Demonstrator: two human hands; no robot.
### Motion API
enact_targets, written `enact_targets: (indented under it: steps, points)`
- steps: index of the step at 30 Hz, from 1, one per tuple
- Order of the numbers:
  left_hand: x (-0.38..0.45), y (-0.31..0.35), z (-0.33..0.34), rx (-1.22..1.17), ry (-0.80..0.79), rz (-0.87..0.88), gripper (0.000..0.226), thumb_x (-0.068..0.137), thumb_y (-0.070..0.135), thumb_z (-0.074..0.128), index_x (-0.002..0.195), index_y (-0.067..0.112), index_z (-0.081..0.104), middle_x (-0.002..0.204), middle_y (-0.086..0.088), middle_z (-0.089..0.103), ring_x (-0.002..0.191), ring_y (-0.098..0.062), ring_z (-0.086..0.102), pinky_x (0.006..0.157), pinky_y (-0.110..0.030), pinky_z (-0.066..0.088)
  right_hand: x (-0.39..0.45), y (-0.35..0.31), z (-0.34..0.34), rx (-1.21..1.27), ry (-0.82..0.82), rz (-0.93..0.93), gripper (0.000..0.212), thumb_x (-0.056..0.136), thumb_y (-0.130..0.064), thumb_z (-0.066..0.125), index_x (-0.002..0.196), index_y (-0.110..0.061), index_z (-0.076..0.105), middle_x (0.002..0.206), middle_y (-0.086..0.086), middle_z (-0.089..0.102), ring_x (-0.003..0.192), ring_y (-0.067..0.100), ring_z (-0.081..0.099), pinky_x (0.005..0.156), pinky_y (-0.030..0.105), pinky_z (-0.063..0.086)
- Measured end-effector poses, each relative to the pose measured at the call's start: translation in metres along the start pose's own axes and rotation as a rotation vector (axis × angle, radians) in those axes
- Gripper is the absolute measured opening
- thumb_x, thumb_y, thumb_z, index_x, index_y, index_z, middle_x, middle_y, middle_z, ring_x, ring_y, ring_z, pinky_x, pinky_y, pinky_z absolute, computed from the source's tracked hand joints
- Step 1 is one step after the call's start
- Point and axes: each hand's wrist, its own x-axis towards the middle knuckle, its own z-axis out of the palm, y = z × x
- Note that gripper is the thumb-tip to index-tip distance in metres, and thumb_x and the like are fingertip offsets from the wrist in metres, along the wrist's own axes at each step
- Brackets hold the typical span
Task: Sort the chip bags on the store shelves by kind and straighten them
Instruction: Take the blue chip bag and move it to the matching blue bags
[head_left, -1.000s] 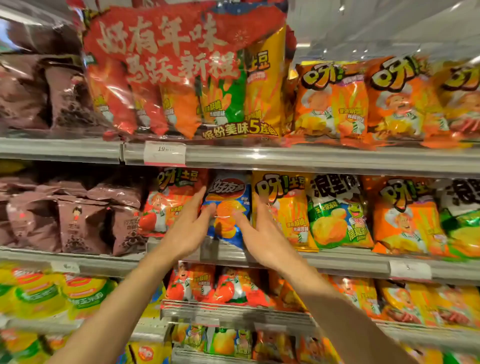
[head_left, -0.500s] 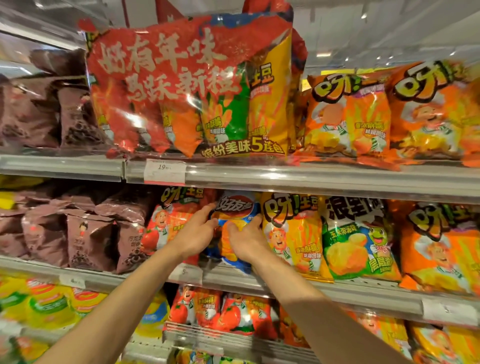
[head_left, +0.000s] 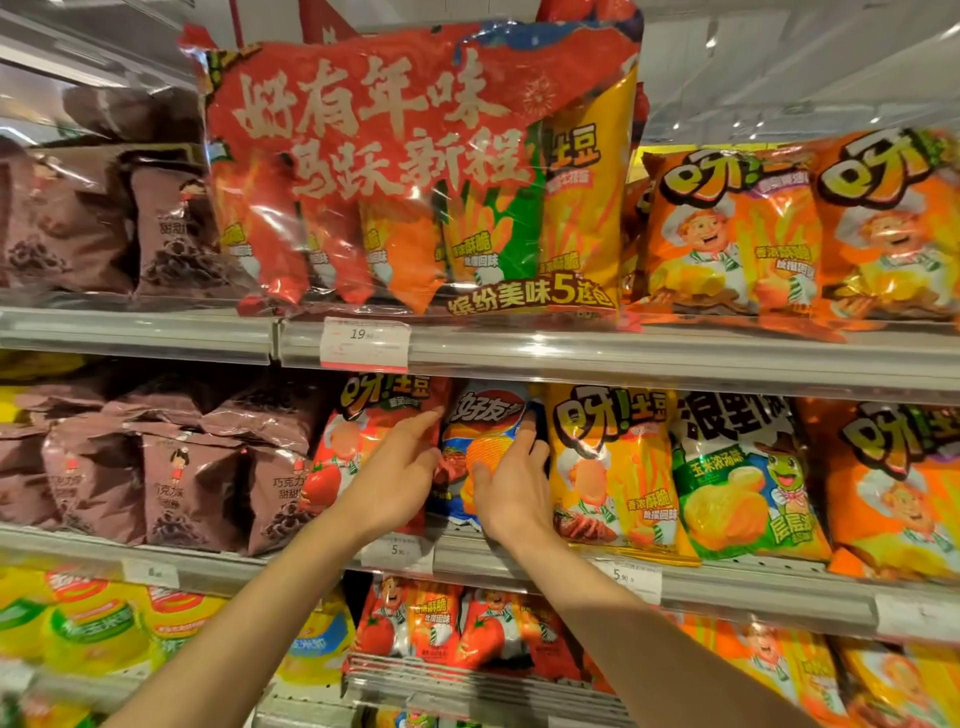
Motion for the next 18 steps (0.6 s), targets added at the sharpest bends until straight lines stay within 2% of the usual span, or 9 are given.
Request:
enact_targets:
  steps: [4, 7, 10, 14, 16, 18]
  points:
    - [-0.009, 0.003, 0.001, 0.080, 0.009, 0.062, 0.052, 0.103, 0.012, 0.046, 0.153, 0.022, 0.035, 0.149, -0.001, 0.044, 0.138, -0.018, 0.043, 0.116, -0.039, 0.034, -0.002, 0.000, -0.006, -0.011, 0.016, -0.059, 0.074, 0.099, -0.026, 0.059, 0.155, -0.012, 0.013, 0.150, 0.014, 0.031, 0.122, 0.036, 0.054, 0.091, 0.044, 0.051]
    - [-0.013, 0.004, 0.002, 0.130, 0.011, 0.096, 0.052, 0.104, 0.012, 0.047, 0.154, 0.019, 0.034, 0.150, -0.001, 0.042, 0.140, -0.018, 0.040, 0.117, -0.034, 0.031, 0.002, 0.000, -0.015, -0.036, 0.029, -0.120, 0.070, 0.101, -0.026, 0.057, 0.156, -0.012, 0.016, 0.155, 0.015, 0.028, 0.132, 0.034, 0.048, 0.100, 0.042, 0.046]
    - [-0.014, 0.002, 0.000, 0.147, 0.001, 0.112, 0.054, 0.103, 0.015, 0.049, 0.154, 0.020, 0.033, 0.155, -0.002, 0.039, 0.143, -0.018, 0.038, 0.119, -0.036, 0.030, 0.007, 0.000, -0.030, -0.050, 0.016, -0.125, 0.068, 0.102, -0.028, 0.055, 0.157, -0.011, 0.019, 0.158, 0.016, 0.028, 0.139, 0.033, 0.042, 0.107, 0.041, 0.040]
    - [-0.014, 0.003, 0.000, 0.137, -0.012, 0.082, 0.055, 0.105, 0.024, 0.047, 0.156, 0.022, 0.029, 0.159, -0.001, 0.034, 0.145, -0.018, 0.034, 0.120, -0.041, 0.029, 0.015, -0.002, -0.051, -0.050, -0.009, -0.079, 0.064, 0.101, -0.036, 0.056, 0.154, -0.014, 0.028, 0.148, 0.014, 0.045, 0.133, 0.032, 0.048, 0.101, 0.037, 0.042]
    - [-0.012, 0.004, 0.000, 0.118, -0.007, 0.065, 0.055, 0.105, 0.028, 0.047, 0.156, 0.022, 0.029, 0.160, -0.001, 0.033, 0.146, -0.018, 0.034, 0.121, -0.039, 0.028, 0.016, -0.001, -0.060, -0.104, -0.019, -0.053, 0.062, 0.101, -0.044, 0.053, 0.153, -0.021, 0.029, 0.149, 0.009, 0.047, 0.133, 0.032, 0.049, 0.098, 0.039, 0.044]
    - [-0.010, 0.004, 0.000, 0.088, -0.009, 0.044, 0.056, 0.105, 0.033, 0.047, 0.156, 0.023, 0.028, 0.161, 0.001, 0.032, 0.147, -0.018, 0.033, 0.121, -0.039, 0.027, 0.019, 0.001, -0.063, -0.028, -0.047, -0.052, 0.060, 0.101, -0.041, 0.054, 0.151, -0.018, 0.032, 0.148, 0.011, 0.048, 0.132, 0.033, 0.050, 0.100, 0.040, 0.043]
